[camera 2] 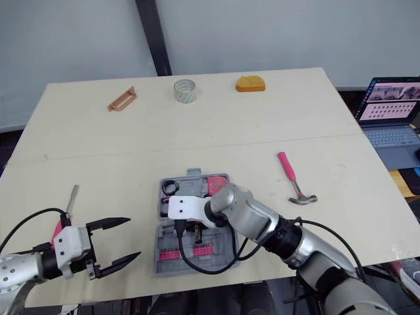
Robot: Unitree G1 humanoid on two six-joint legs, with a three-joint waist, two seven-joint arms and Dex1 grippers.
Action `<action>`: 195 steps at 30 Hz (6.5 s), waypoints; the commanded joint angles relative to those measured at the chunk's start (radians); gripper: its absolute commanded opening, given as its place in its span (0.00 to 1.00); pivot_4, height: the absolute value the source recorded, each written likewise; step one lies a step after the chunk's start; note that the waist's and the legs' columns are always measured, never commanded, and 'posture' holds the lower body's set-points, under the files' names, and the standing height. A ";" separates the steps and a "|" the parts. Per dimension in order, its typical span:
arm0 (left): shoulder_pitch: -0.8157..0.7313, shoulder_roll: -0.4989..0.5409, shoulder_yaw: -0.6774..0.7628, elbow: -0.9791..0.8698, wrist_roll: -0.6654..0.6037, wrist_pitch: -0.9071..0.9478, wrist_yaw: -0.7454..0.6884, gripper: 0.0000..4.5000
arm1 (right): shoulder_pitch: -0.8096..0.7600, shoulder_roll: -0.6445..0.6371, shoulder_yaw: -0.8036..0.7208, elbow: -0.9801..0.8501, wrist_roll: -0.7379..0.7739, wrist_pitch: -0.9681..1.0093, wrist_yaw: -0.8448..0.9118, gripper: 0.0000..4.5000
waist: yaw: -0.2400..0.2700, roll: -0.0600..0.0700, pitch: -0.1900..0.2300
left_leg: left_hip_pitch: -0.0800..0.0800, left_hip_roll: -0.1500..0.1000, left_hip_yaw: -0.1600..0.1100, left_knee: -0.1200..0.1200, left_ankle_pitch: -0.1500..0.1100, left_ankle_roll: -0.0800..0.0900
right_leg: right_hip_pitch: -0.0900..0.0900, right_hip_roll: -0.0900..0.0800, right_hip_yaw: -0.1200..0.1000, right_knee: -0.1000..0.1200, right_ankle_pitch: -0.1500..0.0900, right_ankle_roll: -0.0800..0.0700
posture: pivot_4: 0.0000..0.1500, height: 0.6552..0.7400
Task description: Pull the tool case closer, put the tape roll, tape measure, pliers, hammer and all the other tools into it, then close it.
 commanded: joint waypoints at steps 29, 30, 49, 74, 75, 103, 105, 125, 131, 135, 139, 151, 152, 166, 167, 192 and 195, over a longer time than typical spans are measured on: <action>-0.034 0.004 -0.007 -0.002 0.008 0.021 0.010 1.00 | 0.049 0.009 -0.169 -0.036 0.066 -0.071 -0.040 0.71 | 0.000 0.000 0.000 | 0.000 0.000 0.000 0.000 0.000 0.000 | 0.000 0.000 0.000 0.000 0.000 0.000 | 1.00 1.00; -0.037 0.004 -0.008 0.000 0.008 0.021 0.010 1.00 | 0.059 0.012 -0.178 -0.030 0.065 -0.080 -0.050 0.59 | 0.000 0.000 0.000 | 0.000 0.000 0.000 0.000 0.000 0.000 | 0.000 0.000 0.000 0.000 0.000 0.000 | 1.00 1.00; -0.068 0.007 -0.018 0.018 0.012 0.023 0.013 1.00 | 0.125 0.018 -0.169 0.006 0.044 -0.143 -0.052 0.01 | 0.001 0.000 0.000 | 0.000 0.000 0.000 0.000 0.000 0.000 | 0.000 0.000 0.000 0.000 0.000 0.000 | 1.00 1.00; -0.091 0.001 -0.024 0.059 0.021 0.004 0.011 1.00 | 0.122 -0.001 -0.160 0.019 0.007 -0.142 -0.031 0.01 | 0.000 0.000 0.000 | 0.000 0.000 0.000 0.000 0.000 0.000 | 0.000 0.000 0.000 0.000 0.000 0.000 | 1.00 1.00; -0.092 0.001 -0.025 0.060 0.021 0.003 0.011 1.00 | 0.122 -0.001 -0.160 0.019 0.006 -0.142 -0.032 0.01 | 0.000 0.000 0.000 | 0.000 0.000 0.000 0.000 0.000 0.000 | 0.000 0.000 0.000 0.000 0.000 0.000 | 1.00 1.00; -0.099 0.001 -0.037 0.067 0.017 0.001 0.010 1.00 | 0.143 0.012 -0.186 0.056 0.022 -0.167 -0.046 0.01 | 0.000 0.000 0.000 | 0.000 0.000 0.000 0.000 0.000 0.000 | 0.000 0.000 0.000 0.000 0.000 0.000 | 1.00 1.00; -0.101 0.001 -0.039 0.066 0.017 0.003 0.011 1.00 | 0.145 0.014 -0.187 0.057 0.022 -0.171 -0.045 0.01 | 0.000 0.000 0.000 | 0.000 0.000 0.000 0.000 0.000 0.000 | 0.000 0.000 0.000 0.000 0.000 0.000 | 1.00 1.00; -0.111 0.002 -0.042 0.067 0.015 0.008 0.009 1.00 | 0.130 0.029 -0.229 0.025 0.059 -0.154 -0.036 0.01 | 0.000 0.000 0.000 | 0.000 0.000 0.000 0.000 0.000 0.000 | 0.000 0.000 0.000 0.000 0.000 0.000 | 1.00 1.00; -0.113 0.004 -0.045 0.067 0.015 0.011 0.010 1.00 | 0.146 0.020 -0.210 0.047 0.041 -0.159 -0.039 0.01 | 0.000 0.000 0.000 | 0.000 0.000 0.000 0.000 0.000 0.000 | 0.000 0.000 0.000 0.000 0.000 0.000 | 1.00 1.00; -0.114 0.004 -0.045 0.067 0.015 0.011 0.010 1.00 | 0.159 0.017 -0.193 0.069 0.024 -0.177 -0.044 0.01 | 0.000 0.000 0.000 | 0.000 0.000 0.000 0.000 0.000 0.000 | 0.000 0.000 0.000 0.000 0.000 0.000 | 1.00 1.00; -0.113 0.003 -0.044 0.065 0.015 0.012 0.012 1.00 | 0.170 0.008 -0.179 0.090 0.003 -0.198 -0.043 0.01 | 0.000 0.000 0.000 | 0.000 0.000 0.000 0.000 0.000 0.000 | 0.000 0.000 0.000 0.000 0.000 0.000 | 1.00 1.00; -0.122 0.004 -0.048 0.058 0.014 0.023 0.015 1.00 | 0.177 0.045 -0.203 0.157 -0.006 -0.166 -0.080 0.01 | 0.000 0.000 0.000 | 0.002 0.000 0.000 0.000 0.000 0.000 | 0.001 0.000 0.000 0.001 0.000 0.000 | 1.00 1.00; -0.123 0.004 -0.049 0.058 0.014 0.023 0.016 1.00 | 0.179 0.049 -0.207 0.163 -0.005 -0.162 -0.085 0.01 | 0.000 0.000 0.000 | 0.002 0.000 0.000 0.000 0.000 0.000 | 0.001 0.000 0.000 0.001 0.000 0.000 | 1.00 1.00; -0.136 0.002 -0.054 0.057 0.013 0.035 0.016 1.00 | 0.176 0.066 -0.280 0.074 0.086 -0.175 -0.050 0.01 | 0.000 0.000 0.000 | 0.001 0.000 0.000 0.000 0.000 0.000 | 0.001 0.000 0.000 0.001 0.000 0.000 | 1.00 1.00; -0.138 0.001 -0.056 0.057 0.014 0.035 0.017 1.00 | 0.175 0.065 -0.281 0.081 0.083 -0.177 -0.051 0.01 | 0.000 0.000 0.000 | 0.001 0.000 0.000 0.000 0.000 0.000 | 0.001 0.000 0.000 0.001 0.000 0.000 | 1.00 1.00; -0.129 -0.006 -0.061 0.045 0.016 0.040 0.025 1.00 | 0.216 0.029 -0.198 0.165 -0.035 -0.242 -0.059 0.01 | 0.000 0.000 0.000 | 0.002 0.000 0.000 0.000 0.000 0.000 | 0.001 0.000 0.000 0.001 0.000 0.000 | 1.00 1.00; -0.130 -0.006 -0.063 0.046 0.016 0.041 0.025 1.00 | 0.211 0.030 -0.191 0.170 -0.040 -0.225 -0.057 0.01 | 0.000 0.000 0.000 | 0.002 0.000 0.000 0.000 0.000 0.000 | 0.001 0.000 0.000 0.001 0.000 0.000 | 1.00 1.00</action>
